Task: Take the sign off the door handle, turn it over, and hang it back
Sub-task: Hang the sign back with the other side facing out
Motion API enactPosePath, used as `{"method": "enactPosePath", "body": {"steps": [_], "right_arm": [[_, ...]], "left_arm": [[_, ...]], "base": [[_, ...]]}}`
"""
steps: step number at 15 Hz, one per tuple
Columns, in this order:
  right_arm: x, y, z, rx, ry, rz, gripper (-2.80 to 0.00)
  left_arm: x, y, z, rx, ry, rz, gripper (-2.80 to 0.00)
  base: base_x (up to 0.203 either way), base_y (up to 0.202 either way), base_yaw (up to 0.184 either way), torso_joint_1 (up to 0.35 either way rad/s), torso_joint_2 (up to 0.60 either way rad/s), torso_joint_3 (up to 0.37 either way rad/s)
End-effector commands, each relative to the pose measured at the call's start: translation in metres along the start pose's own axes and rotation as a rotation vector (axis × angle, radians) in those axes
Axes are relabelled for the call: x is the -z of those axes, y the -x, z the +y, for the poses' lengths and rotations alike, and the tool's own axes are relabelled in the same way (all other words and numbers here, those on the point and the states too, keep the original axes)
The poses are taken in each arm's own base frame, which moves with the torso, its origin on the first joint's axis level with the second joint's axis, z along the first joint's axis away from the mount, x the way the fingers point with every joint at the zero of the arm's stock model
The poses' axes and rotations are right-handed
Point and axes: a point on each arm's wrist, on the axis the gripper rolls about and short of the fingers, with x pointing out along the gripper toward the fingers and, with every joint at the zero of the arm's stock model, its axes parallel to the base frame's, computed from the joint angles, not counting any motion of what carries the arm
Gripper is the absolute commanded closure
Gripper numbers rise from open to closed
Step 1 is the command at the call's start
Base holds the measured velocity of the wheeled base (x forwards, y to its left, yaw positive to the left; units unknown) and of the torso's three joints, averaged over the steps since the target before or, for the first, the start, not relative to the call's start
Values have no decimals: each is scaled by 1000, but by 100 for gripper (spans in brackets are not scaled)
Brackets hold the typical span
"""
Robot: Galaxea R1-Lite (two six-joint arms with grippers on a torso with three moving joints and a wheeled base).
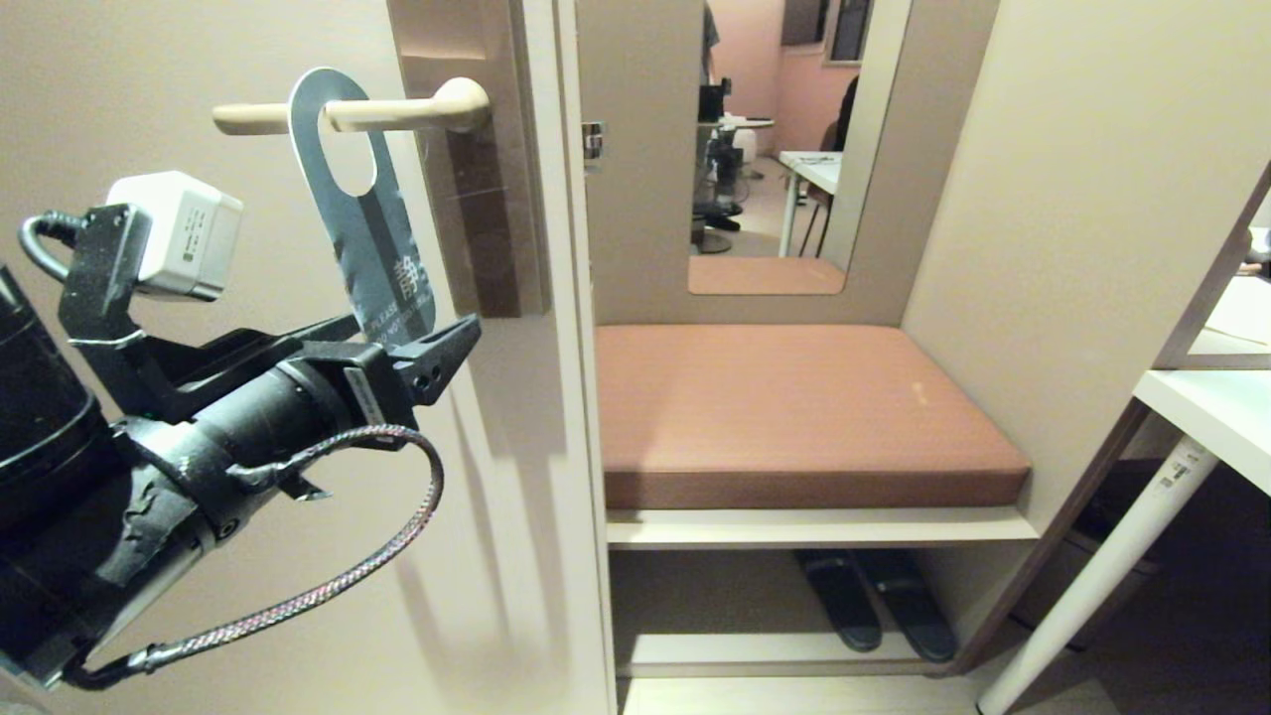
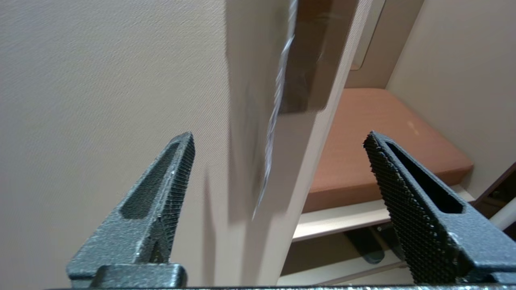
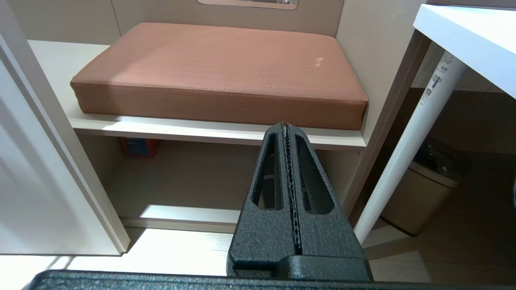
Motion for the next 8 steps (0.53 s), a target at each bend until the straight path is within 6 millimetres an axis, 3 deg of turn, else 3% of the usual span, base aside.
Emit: {"method": "enactPosePath", "body": {"steps": [1, 8], "right_arm": [[0, 0, 0, 0, 0, -2, 0], [0, 0, 0, 0, 0, -1, 0]], "left_arm": [[1, 20, 10, -11, 8, -19, -280], [6, 72, 44, -84, 27, -94, -280]], "base": [[0, 0, 0, 0, 0, 0], [0, 0, 0, 0, 0, 0]]}}
